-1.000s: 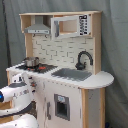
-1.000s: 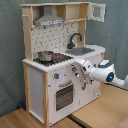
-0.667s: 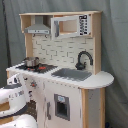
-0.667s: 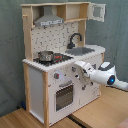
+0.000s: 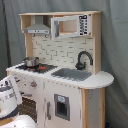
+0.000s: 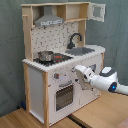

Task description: Play with the kitchen

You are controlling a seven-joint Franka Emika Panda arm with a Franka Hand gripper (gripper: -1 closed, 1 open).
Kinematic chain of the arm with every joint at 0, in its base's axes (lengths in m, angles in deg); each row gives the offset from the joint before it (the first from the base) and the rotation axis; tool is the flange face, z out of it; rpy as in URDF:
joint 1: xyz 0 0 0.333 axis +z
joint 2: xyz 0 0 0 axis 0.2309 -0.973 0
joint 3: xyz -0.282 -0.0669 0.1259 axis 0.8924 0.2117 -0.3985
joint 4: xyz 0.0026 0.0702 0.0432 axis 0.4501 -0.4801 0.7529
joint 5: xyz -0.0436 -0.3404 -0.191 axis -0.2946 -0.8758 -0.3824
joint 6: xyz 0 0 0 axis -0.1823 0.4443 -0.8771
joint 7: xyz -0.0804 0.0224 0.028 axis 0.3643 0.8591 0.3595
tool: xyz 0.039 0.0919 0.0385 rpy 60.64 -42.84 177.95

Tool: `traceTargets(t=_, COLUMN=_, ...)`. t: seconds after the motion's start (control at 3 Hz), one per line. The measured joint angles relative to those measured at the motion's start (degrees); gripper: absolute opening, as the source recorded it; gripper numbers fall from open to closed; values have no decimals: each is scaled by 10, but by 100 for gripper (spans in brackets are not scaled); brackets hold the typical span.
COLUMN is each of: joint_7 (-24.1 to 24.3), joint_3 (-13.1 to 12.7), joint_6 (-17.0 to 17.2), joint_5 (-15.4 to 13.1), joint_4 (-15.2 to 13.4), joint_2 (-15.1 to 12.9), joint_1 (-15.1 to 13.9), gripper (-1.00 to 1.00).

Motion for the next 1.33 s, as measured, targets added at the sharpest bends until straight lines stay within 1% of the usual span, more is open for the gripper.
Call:
traceTargets(t=0.33, joint_7=5, joint_3=-2, joint_6=55, joint_5=1, joint_4=7, joint_2=0, joint_1=15, gripper=100)
traceTargets(t=0.67, joint_7=48, joint_3=-1, joint_6=96, joint_5=1, joint_4=8, joint_2=-1, joint_1=23, gripper=100)
traceTargets(t=1.0, joint_7=96, joint_3=-3, joint_6=127, joint_5=1, joint_4=24, joint_2=0, joint_1=40, gripper=100)
traceTargets(t=1.33, joint_7=156, joint_3=-20, joint_6=131, joint_5=1, joint_4=26, joint_2=0, joint_1=45, gripper=100)
